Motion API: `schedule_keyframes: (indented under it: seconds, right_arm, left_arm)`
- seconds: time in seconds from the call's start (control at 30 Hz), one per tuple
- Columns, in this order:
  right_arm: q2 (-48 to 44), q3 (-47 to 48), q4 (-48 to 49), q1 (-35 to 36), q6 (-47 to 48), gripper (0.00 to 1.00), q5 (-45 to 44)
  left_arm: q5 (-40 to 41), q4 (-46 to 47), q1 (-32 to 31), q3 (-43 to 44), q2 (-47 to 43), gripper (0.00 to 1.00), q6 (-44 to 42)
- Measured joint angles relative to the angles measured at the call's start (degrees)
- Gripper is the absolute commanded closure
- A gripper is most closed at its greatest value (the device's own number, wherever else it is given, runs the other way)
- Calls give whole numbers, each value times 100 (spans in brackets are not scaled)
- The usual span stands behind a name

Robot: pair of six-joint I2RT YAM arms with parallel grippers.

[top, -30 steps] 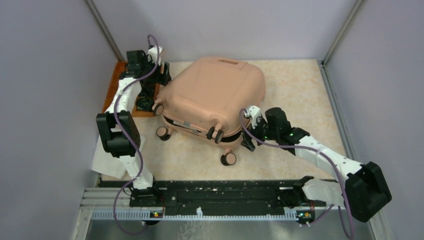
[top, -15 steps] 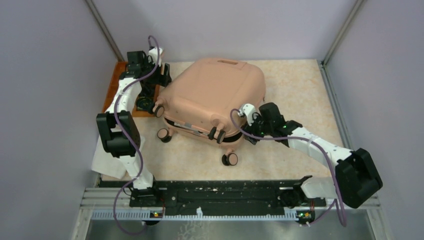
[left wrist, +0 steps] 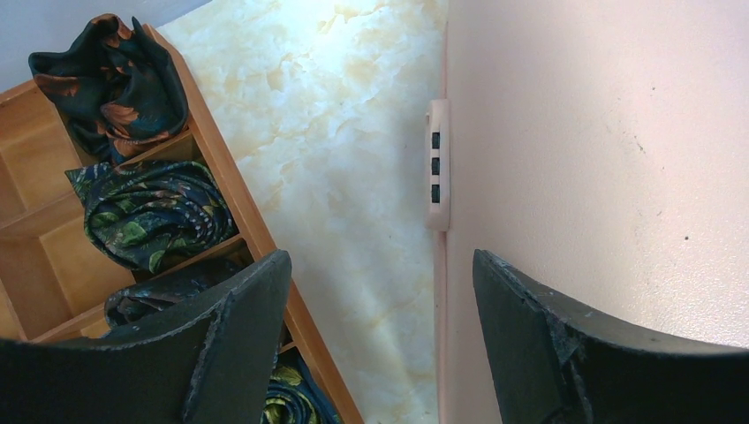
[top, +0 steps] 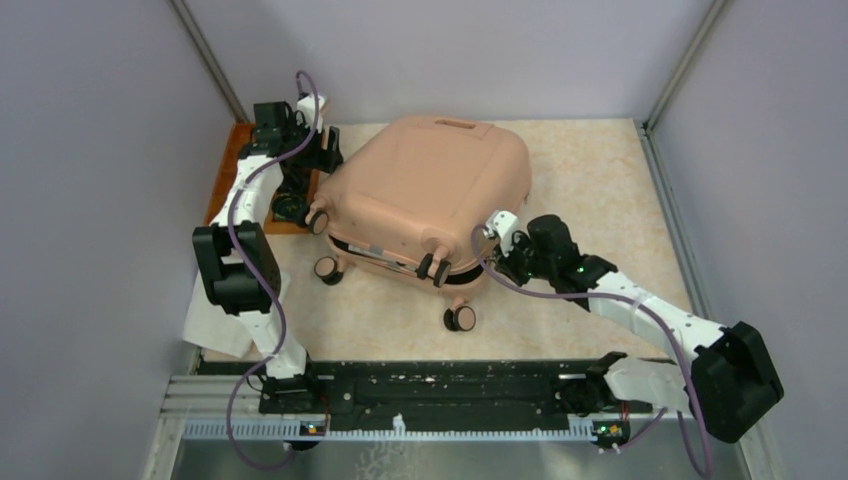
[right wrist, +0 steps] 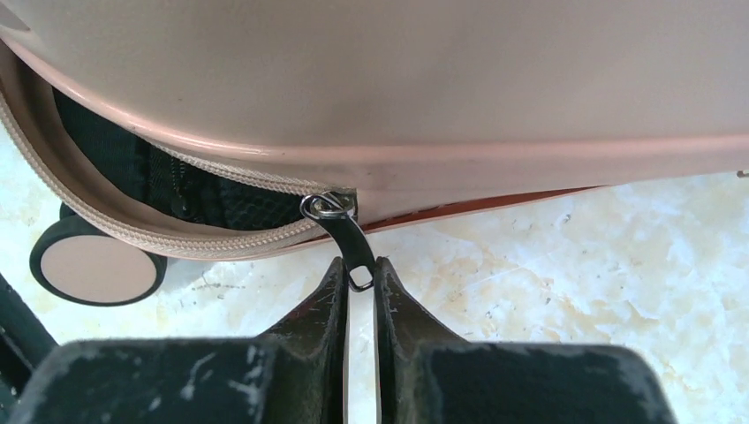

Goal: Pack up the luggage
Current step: Zip the luggage at the center of the board.

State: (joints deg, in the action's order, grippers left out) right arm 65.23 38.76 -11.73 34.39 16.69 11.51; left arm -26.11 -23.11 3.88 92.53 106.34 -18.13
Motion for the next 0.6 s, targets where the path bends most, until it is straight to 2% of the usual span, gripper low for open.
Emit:
schedule_keyframes:
  seconds: [0.37, 0.6]
  right_arm:
    - [-59, -221, 365, 166, -400, 100, -297]
    - [-483, -654, 682, 684, -914, 100, -914]
  left_arm:
    - [-2, 20, 2, -42, -39, 18, -13]
    - [2, 46, 9, -236, -238, 19, -131]
